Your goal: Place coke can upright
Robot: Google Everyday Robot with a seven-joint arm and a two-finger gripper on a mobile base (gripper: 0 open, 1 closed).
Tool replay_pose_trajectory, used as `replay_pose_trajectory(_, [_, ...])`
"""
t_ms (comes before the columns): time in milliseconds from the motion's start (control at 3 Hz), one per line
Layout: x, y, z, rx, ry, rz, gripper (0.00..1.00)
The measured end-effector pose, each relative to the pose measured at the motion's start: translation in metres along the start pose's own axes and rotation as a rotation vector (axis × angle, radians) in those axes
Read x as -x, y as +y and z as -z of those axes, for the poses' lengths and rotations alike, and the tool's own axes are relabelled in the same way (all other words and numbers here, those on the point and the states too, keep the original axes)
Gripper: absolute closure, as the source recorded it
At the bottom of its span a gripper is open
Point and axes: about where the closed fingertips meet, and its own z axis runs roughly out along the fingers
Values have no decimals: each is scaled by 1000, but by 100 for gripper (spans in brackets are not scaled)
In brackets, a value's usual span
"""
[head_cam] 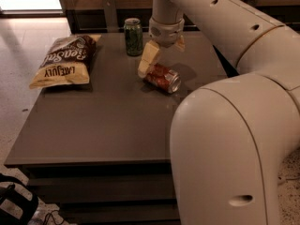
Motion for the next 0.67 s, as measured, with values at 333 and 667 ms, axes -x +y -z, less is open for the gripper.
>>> replay_pose_trajectory(333, [-7,4,-6,1,14,-31,0])
replay_pose_trajectory(667, [-17,14,-6,-1,25,-33,0])
